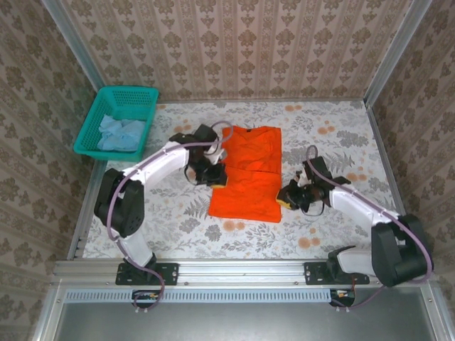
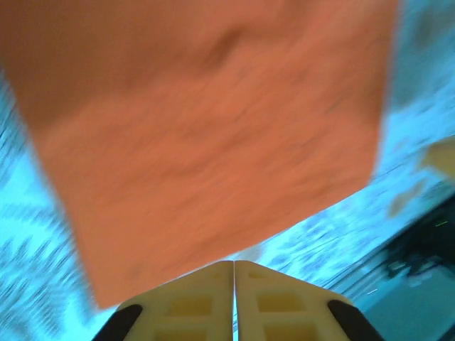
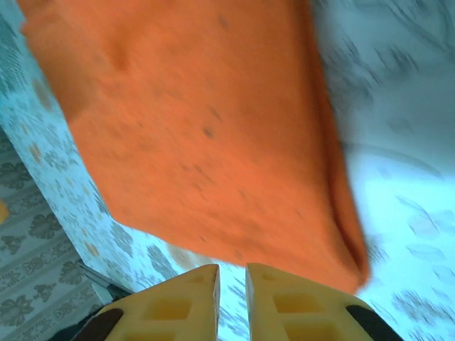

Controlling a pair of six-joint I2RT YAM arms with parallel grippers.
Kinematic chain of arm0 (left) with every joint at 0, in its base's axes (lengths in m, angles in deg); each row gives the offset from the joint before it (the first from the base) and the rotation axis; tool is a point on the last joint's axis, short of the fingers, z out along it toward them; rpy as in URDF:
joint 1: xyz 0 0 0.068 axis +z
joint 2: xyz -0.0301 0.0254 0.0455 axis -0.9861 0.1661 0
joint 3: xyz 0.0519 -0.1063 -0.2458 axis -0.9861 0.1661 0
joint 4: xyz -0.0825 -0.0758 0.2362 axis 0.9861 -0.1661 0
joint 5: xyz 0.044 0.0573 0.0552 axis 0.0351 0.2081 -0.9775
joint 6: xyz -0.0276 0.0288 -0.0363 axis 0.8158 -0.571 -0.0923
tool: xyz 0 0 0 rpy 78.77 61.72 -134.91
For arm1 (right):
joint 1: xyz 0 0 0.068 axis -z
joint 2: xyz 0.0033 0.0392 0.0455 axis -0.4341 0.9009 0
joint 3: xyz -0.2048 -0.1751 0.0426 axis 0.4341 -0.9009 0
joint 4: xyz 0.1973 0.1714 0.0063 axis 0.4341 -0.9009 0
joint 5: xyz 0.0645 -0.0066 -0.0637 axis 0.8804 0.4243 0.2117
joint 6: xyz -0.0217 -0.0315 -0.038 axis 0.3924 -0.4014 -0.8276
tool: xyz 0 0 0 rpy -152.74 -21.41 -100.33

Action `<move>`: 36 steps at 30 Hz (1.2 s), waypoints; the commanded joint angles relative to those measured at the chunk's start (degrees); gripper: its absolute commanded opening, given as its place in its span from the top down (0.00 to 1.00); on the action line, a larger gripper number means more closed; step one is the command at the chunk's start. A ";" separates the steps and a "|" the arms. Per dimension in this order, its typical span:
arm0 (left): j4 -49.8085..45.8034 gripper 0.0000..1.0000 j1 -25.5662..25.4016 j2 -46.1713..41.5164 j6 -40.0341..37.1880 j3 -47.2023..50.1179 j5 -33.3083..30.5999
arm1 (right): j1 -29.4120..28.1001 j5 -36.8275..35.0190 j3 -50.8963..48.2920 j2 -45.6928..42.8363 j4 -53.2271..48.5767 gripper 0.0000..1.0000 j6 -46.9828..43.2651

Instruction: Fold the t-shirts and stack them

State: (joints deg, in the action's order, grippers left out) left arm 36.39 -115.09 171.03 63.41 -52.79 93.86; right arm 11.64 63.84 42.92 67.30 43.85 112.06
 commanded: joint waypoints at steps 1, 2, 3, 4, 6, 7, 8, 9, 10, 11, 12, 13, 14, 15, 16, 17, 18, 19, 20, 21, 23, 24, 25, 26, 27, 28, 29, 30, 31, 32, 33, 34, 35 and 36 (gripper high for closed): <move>0.95 0.98 -1.90 9.99 -1.46 -8.67 6.65 | -0.03 -2.12 6.81 9.54 3.23 0.86 0.92; 0.92 0.99 -2.37 12.53 -1.84 -11.62 6.60 | -0.20 -2.66 9.20 12.30 4.58 0.86 1.04; 1.38 0.99 -2.67 15.06 -1.86 -13.76 6.16 | -0.27 -3.02 11.23 14.82 5.54 0.86 1.40; 1.98 0.99 -2.70 16.84 -1.55 -15.13 5.49 | -0.29 -3.22 12.72 17.16 6.18 0.87 2.11; 3.52 1.00 -2.29 20.01 -0.78 -16.68 2.20 | -0.21 -2.44 15.65 22.33 8.42 0.87 2.87; 3.62 1.00 -2.00 21.10 -0.73 -17.02 0.10 | -0.08 -2.83 17.12 24.56 7.81 0.88 2.69; 4.09 1.00 -1.67 21.94 -0.66 -16.88 -2.18 | 0.25 -3.34 18.45 26.71 7.55 0.88 2.50; 4.65 0.99 -1.03 22.56 -0.17 -16.47 -5.12 | 0.63 -3.70 19.05 28.45 8.31 0.88 2.56; 5.34 0.98 -0.53 22.93 0.30 -15.76 -6.93 | 1.00 -4.42 19.32 29.72 8.01 0.88 2.68; 5.99 0.98 0.27 23.54 1.13 -14.98 -9.17 | 1.49 -5.24 19.77 31.24 7.26 0.88 2.78; 5.89 0.98 1.05 24.05 1.92 -14.56 -11.45 | 2.04 -5.65 19.82 32.60 6.78 0.88 2.75; 5.92 0.98 1.56 24.28 2.45 -13.91 -13.26 | 2.45 -5.66 19.73 33.40 6.55 0.88 2.78; 6.18 0.97 2.21 24.32 3.12 -12.82 -15.10 | 3.02 -5.54 19.32 34.01 6.47 0.88 2.94; 6.30 0.97 2.75 24.31 3.76 -11.77 -16.43 | 3.47 -5.35 18.78 34.33 6.68 0.88 3.00; 6.64 0.96 3.23 24.22 4.38 -10.77 -16.93 | 3.72 -5.28 18.21 34.27 6.82 0.88 3.04; 7.15 0.95 3.62 24.11 4.84 -9.61 -16.97 | 3.94 -5.25 17.52 34.15 6.98 0.88 2.99; 7.50 0.94 4.01 23.93 5.38 -8.75 -16.97 | 4.11 -5.25 16.92 33.94 7.19 0.88 3.04; 7.77 0.94 4.20 23.63 5.93 -7.90 -17.06 | 4.26 -5.07 16.47 33.71 7.45 0.87 3.13; 8.48 0.92 4.33 23.20 6.38 -6.96 -16.70 | 4.41 -4.98 16.12 33.59 7.71 0.87 3.10; 9.43 0.89 4.42 22.58 6.82 -6.07 -15.94 | 4.51 -4.89 16.02 33.48 7.61 0.86 3.13; 10.25 0.83 4.42 21.30 7.60 -5.45 -14.66 | 4.84 -4.44 16.11 33.01 7.76 0.84 3.17; 10.19 0.80 4.42 20.63 7.87 -5.75 -13.93 | 4.90 -4.05 16.24 32.53 8.17 0.81 3.30; 9.95 0.77 4.50 20.03 8.00 -6.15 -13.45 | 4.95 -3.67 16.53 31.90 8.27 0.77 3.30; 9.38 0.72 4.55 19.16 8.18 -7.06 -12.84 | 4.95 -3.19 16.92 31.06 8.19 0.73 3.18; 8.85 0.65 4.68 18.08 8.48 -7.97 -12.02 | 4.94 -2.26 17.44 30.05 8.49 0.68 3.05; 8.60 0.59 4.89 17.06 8.69 -8.82 -11.26 | 4.95 -1.49 17.89 28.97 8.58 0.64 2.99; 8.32 0.52 5.10 15.60 9.05 -9.62 -10.57 | 4.96 -0.91 18.36 27.45 8.58 0.60 3.03; 8.13 0.45 5.36 14.06 9.15 -10.44 -9.82 | 4.87 -0.90 18.50 25.41 8.76 0.55 2.95; 7.84 0.39 5.68 12.77 9.07 -11.12 -8.95 | 4.80 -1.24 18.25 23.41 8.91 0.51 2.76; 7.16 0.32 6.11 11.45 8.68 -11.75 -7.87 | 4.75 -1.86 17.65 20.91 8.72 0.48 2.48; 6.45 0.29 6.62 10.31 8.35 -11.83 -6.90 | 4.68 -2.26 16.80 18.99 8.58 0.45 2.15; 6.03 0.27 7.24 8.77 7.88 -11.08 -5.78 | 4.55 -2.50 15.40 16.65 8.43 0.43 1.62; 5.83 0.27 8.01 6.93 7.31 -9.23 -4.88 | 4.36 -2.59 13.69 14.41 8.30 0.42 0.98; 5.69 0.26 8.11 5.20 6.90 -7.14 -4.23 | 4.10 -2.56 11.91 12.49 8.00 0.42 0.25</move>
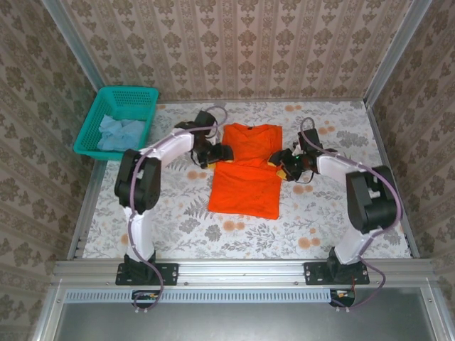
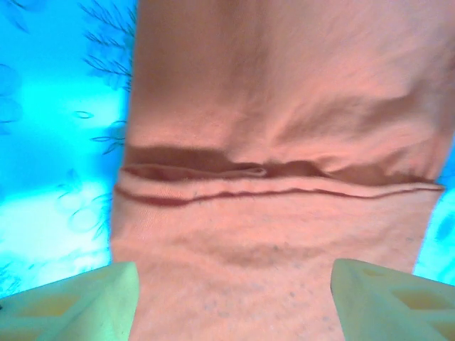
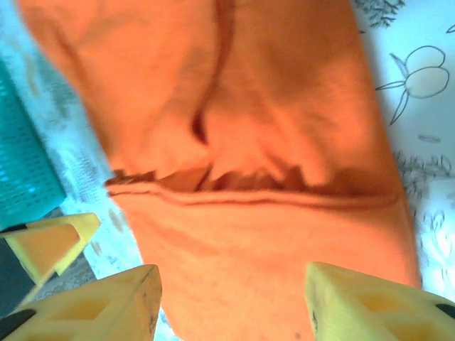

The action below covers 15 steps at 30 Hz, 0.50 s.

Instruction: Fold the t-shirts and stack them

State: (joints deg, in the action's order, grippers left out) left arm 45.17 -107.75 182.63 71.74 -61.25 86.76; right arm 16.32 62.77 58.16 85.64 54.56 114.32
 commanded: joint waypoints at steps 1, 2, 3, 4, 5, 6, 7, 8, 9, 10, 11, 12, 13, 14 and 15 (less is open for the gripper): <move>-3.30 0.26 2.81 -8.52 -2.04 4.16 3.29 | -0.98 -1.71 -5.88 -8.06 -3.23 0.41 -2.73; -3.85 0.26 3.49 -10.61 -2.64 7.20 3.57 | -1.57 -1.88 -8.58 -10.43 -3.81 0.41 -3.31; -4.49 0.27 3.94 -12.14 -3.09 9.94 4.13 | -2.13 -2.05 -11.06 -12.52 -4.41 0.41 -3.71; -5.15 0.29 4.32 -13.73 -3.54 13.18 5.25 | -2.78 -2.15 -13.76 -14.73 -5.32 0.40 -4.02; -5.54 0.31 4.48 -15.26 -4.03 16.39 6.67 | -3.29 -2.35 -16.32 -18.13 -6.34 0.40 -4.34; -5.94 0.34 4.40 -16.28 -4.46 18.89 7.72 | -3.73 -2.57 -18.42 -20.39 -7.40 0.40 -4.52; -6.30 0.37 4.31 -17.47 -4.65 22.15 8.75 | -4.20 -3.28 -20.49 -23.01 -9.17 0.40 -4.57; -6.46 0.40 4.36 -18.41 -4.71 25.05 9.63 | -4.81 -4.06 -22.26 -25.55 -10.77 0.39 -4.59; -6.25 0.42 4.30 -19.06 -4.50 27.32 10.26 | -5.59 -4.34 -23.56 -27.43 -11.54 0.40 -4.29; -5.69 0.44 4.35 -19.85 -4.16 29.76 10.97 | -6.47 -4.29 -25.08 -29.08 -12.05 0.39 -3.81; -4.88 0.46 4.39 -20.27 -3.73 31.65 11.66 | -7.43 -4.14 -26.21 -30.09 -12.22 0.40 -2.99; -4.19 0.48 4.29 -20.40 -3.37 32.92 12.48 | -8.07 -4.00 -26.96 -30.45 -12.41 0.40 -2.30; -3.42 0.49 4.29 -20.26 -3.07 33.89 13.67 | -8.78 -4.06 -27.45 -30.43 -12.64 0.41 -1.78; -2.79 0.49 4.28 -19.89 -2.72 34.79 15.75 | -9.41 -4.09 -27.60 -30.04 -12.44 0.42 -1.59; -2.22 0.49 4.22 -19.60 -2.40 35.30 16.63 | -10.09 -4.08 -27.54 -29.46 -12.17 0.43 -1.54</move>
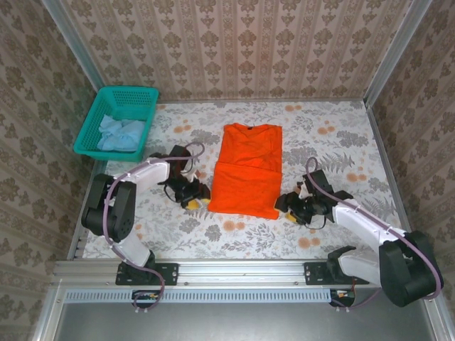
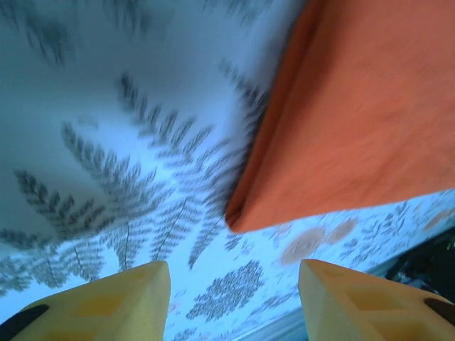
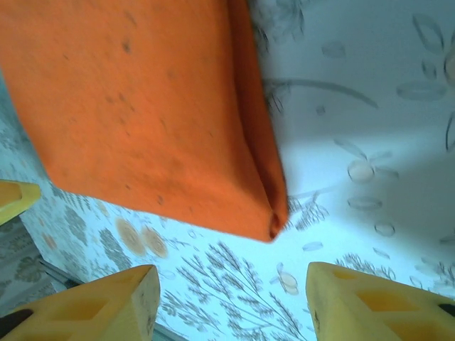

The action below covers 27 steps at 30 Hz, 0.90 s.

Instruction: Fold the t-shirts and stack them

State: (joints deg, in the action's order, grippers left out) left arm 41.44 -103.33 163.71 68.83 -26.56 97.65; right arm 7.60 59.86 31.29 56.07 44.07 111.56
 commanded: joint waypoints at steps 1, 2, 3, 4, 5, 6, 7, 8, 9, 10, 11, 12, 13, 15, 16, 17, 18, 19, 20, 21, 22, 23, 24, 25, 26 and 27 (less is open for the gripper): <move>2.14 0.49 -0.22 -0.22 0.82 1.09 6.48 | -2.05 -1.26 -0.53 1.02 -1.31 0.44 1.42; 2.66 0.49 -0.38 0.18 1.05 1.48 7.29 | -2.50 -1.42 -0.27 2.06 -0.97 0.45 1.44; 3.12 0.49 -0.48 0.67 1.18 1.67 7.78 | -2.97 -1.66 0.16 2.90 -0.76 0.46 1.51; 3.22 0.49 -0.53 1.25 1.27 1.85 8.08 | -3.44 -1.77 0.61 3.98 -0.45 0.47 1.38; 3.49 0.50 -0.65 1.75 1.39 1.91 8.36 | -3.81 -1.86 1.03 4.94 0.03 0.49 1.39; 3.76 0.51 -0.80 2.06 1.42 1.95 8.74 | -4.13 -1.80 1.39 5.56 0.42 0.51 1.43; 3.86 0.53 -1.12 2.49 1.28 1.95 9.15 | -4.32 -1.82 1.59 6.48 1.06 0.52 1.45; 4.13 0.55 -1.35 2.93 1.18 1.96 9.26 | -4.45 -1.88 1.80 7.22 1.60 0.53 1.48; 4.22 0.57 -1.66 3.32 0.96 1.98 9.17 | -4.48 -1.87 2.09 7.96 1.74 0.54 1.42; 4.20 0.58 -1.74 3.87 0.83 1.83 8.67 | -4.46 -2.02 2.47 8.90 1.97 0.54 1.26; 4.06 0.58 -1.78 4.34 0.79 1.77 8.08 | -4.47 -2.05 2.91 9.73 2.21 0.55 1.09; 3.81 0.59 -1.70 4.80 0.64 1.69 7.42 | -4.47 -2.19 3.41 10.54 2.33 0.56 0.92; 3.64 0.59 -1.81 5.10 0.65 1.49 6.77 | -4.59 -2.27 3.81 11.11 2.52 0.56 0.91; 3.81 0.59 -1.89 5.56 0.44 1.18 6.53 | -4.61 -2.40 4.34 12.00 3.08 0.57 0.82; 3.87 0.60 -2.00 5.90 0.17 0.99 6.82 | -4.61 -2.43 4.52 12.27 3.30 0.57 0.90; 3.52 0.61 -2.23 6.29 -0.33 0.70 7.10 | -4.60 -2.06 4.70 12.49 3.46 0.58 0.96; 2.78 0.62 -2.50 6.77 -0.85 0.17 6.86 | -4.69 -1.87 4.86 12.59 3.39 0.58 1.14; 2.32 0.64 -2.76 7.01 -1.33 -0.12 6.24 | -4.72 -2.21 5.01 12.60 2.97 0.58 1.15; 2.07 0.64 -2.90 7.25 -1.54 -0.27 5.61 | -4.75 -2.56 4.97 12.66 2.80 0.58 1.05; 2.13 0.64 -2.86 7.58 -1.54 -0.30 5.38 | -4.76 -2.72 4.89 12.65 2.81 0.58 0.91; 2.29 0.65 -2.91 7.87 -1.35 -0.38 5.35 | -4.72 -3.10 4.86 12.81 2.66 0.59 0.75; 2.23 0.66 -2.89 8.25 -1.28 -0.51 5.11 | -4.76 -3.74 5.04 13.24 1.88 0.59 0.65; 2.17 0.68 -2.87 8.60 -1.21 -0.94 4.63 | -4.77 -4.16 5.21 13.84 1.46 0.60 0.56; 2.16 0.71 -2.92 8.92 -1.19 -1.18 4.32 | -4.72 -4.30 5.15 13.91 1.14 0.61 0.56; 2.17 0.73 -2.91 9.06 -1.11 -1.48 3.94 | -4.73 -4.72 5.23 15.84 0.57 0.62 0.64; 2.10 0.74 -2.88 9.30 -1.19 -2.02 3.69 | -4.73 -4.87 5.33 16.52 0.38 0.62 0.51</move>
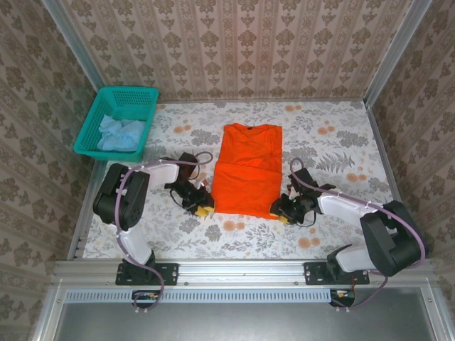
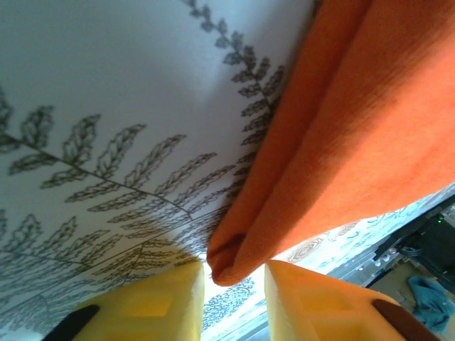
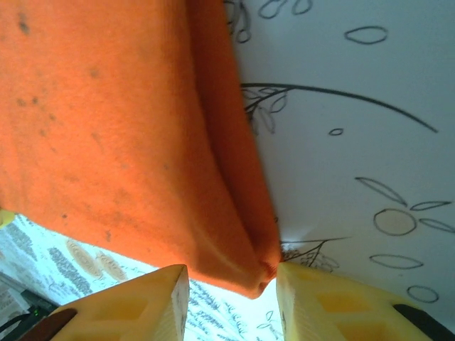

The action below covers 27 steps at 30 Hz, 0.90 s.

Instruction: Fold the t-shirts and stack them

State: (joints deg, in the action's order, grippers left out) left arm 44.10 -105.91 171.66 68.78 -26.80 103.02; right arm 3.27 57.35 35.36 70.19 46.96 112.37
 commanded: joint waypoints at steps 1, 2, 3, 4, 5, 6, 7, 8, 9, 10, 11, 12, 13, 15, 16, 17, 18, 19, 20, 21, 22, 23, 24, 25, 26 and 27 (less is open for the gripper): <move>-0.77 0.75 -0.28 1.63 -1.17 -2.21 -1.69 | -0.44 -2.15 1.33 2.81 -2.22 0.63 -0.55; -0.88 0.75 -0.34 1.87 -1.24 -2.72 -1.70 | -0.45 -2.17 1.41 2.99 -2.08 0.65 -0.74; -0.87 0.77 -0.31 2.21 -1.24 -3.20 -3.39 | -0.40 -2.61 1.74 3.16 -2.32 0.66 -1.08; -0.70 0.78 -0.30 2.41 -1.15 -3.60 -3.45 | -0.42 -3.03 2.15 3.13 -2.78 0.67 -1.52; -0.62 0.79 -0.33 2.64 -1.00 -3.98 -3.50 | -0.41 -3.23 2.58 3.29 -2.92 0.70 -1.91; -0.67 0.80 -0.28 2.84 -1.14 -4.35 -3.66 | -0.44 -3.06 2.95 3.40 -2.79 0.71 -2.09; -0.71 0.80 -0.35 3.06 -1.13 -4.77 -3.80 | -0.44 -2.84 3.22 3.59 -2.56 0.72 -2.15; -0.85 0.79 -2.00 3.17 -1.15 -5.10 -3.91 | -0.43 -2.56 3.44 3.88 -2.44 0.72 -2.01; -0.89 0.79 -2.13 3.39 -1.23 -5.53 -4.04 | -0.41 -2.53 3.71 4.17 -2.43 0.73 -2.02; -0.84 0.78 -2.29 3.56 -1.23 -5.81 -4.13 | -0.41 -2.54 3.93 4.48 -2.58 0.73 -2.08; -0.89 0.77 -2.30 3.78 -1.30 -6.15 -4.19 | -0.41 -2.70 4.10 4.84 -2.78 0.74 -2.18; -0.99 0.78 -2.42 4.06 -1.41 -6.45 -4.42 | -0.44 -2.80 4.24 5.11 -3.03 0.76 -2.27; -1.15 0.81 -2.50 4.26 -1.52 -6.74 -4.67 | -0.41 -2.72 4.33 5.37 -3.09 0.78 -2.45; -1.78 0.92 -2.65 4.53 -1.65 -7.50 -6.27 | -0.46 -2.79 4.51 5.75 -3.64 0.85 -2.70; -2.15 0.97 -2.87 4.38 -1.83 -7.86 -7.31 | -0.44 -2.69 4.51 5.84 -3.86 0.88 -2.99; -2.63 1.00 -3.03 4.19 -2.10 -8.25 -8.63 | -0.44 -2.62 4.72 5.69 -4.31 0.92 -3.55; -3.12 1.00 -3.22 3.84 -2.50 -8.40 -9.84 | -0.46 -2.75 4.98 5.49 -5.19 0.96 -4.20; -3.64 1.00 -3.38 3.55 -2.81 -8.54 -10.77 | -0.40 -2.97 5.19 5.22 -6.15 0.98 -4.78; -4.16 1.00 -3.60 3.19 -3.23 -8.47 -11.66 | -0.42 -3.06 5.30 4.74 -7.18 1.00 -5.53; -4.77 1.00 -3.83 2.75 -3.76 -8.28 -12.29 | -0.48 -3.06 5.28 4.07 -8.03 1.00 -6.09; -5.43 1.00 -4.03 2.32 -4.27 -8.08 -12.46 | -0.41 -3.00 5.23 3.41 -8.89 1.00 -6.58; -6.21 1.00 -4.30 1.63 -4.76 -7.53 -12.59 | -0.48 -2.62 5.06 2.47 -9.73 1.00 -7.04; -6.97 1.00 -4.62 0.45 -5.23 -6.59 -12.55 | -0.58 -1.97 4.76 1.26 -10.35 1.00 -7.48; -7.41 1.00 -4.88 -0.65 -5.35 -5.47 -12.31 | -0.80 -1.37 4.30 0.61 -10.71 1.00 -7.78; -7.94 1.00 -5.31 -2.05 -5.51 -4.22 -11.53 | -1.15 -0.94 3.70 -1.87 -11.31 1.00 -7.98; -8.38 1.00 -5.66 -3.07 -5.81 -3.15 -10.28 | -1.59 -0.62 3.15 -3.33 -11.84 1.00 -7.99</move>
State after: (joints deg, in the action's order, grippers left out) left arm 40.17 -110.70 172.58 65.51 -32.48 93.30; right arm 2.68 56.34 39.58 71.26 40.05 106.34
